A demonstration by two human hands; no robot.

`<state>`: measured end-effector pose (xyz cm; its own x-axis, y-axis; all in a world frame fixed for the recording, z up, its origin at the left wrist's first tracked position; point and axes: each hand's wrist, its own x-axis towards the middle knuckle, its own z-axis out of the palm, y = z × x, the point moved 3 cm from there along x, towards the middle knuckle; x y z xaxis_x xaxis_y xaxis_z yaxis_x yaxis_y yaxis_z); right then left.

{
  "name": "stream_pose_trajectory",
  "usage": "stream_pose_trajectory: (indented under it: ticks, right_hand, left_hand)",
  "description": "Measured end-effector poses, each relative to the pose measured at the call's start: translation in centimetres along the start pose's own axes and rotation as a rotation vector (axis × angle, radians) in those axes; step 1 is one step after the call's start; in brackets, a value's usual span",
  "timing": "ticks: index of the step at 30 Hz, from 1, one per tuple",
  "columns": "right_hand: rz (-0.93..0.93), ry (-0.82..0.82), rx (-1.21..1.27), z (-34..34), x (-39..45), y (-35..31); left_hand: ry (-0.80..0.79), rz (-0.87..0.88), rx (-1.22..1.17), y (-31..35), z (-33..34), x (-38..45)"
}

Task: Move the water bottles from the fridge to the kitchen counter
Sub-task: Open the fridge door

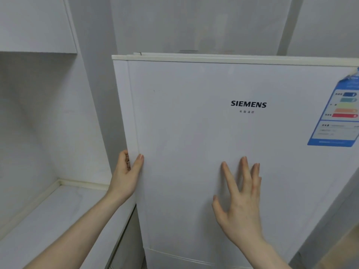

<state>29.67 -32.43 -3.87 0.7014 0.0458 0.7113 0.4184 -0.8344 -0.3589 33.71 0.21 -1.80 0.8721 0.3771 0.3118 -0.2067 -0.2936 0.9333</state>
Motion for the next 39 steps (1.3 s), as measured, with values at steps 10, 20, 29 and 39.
stream_pose_trajectory:
  ticks: [10, 20, 29, 39]
  right_hand:
    - [0.083, -0.099, 0.04, -0.5, -2.1, -3.0]
    - [0.119, -0.218, 0.175, -2.8, -7.8, -11.1]
    - [0.102, -0.209, 0.271, -7.5, -14.5, -18.1]
    - [0.147, -0.078, 0.283, -13.4, -20.5, -21.0]
  left_hand:
    - [-0.06, 0.013, 0.018, 1.2, -2.0, -2.0]
    - [-0.199, 0.051, -0.02, 2.5, -7.1, -10.2]
    - [-0.442, 0.094, -0.083, 5.3, -10.4, -19.6]
    - [-0.622, 0.29, -0.01, 8.3, -11.1, -27.1]
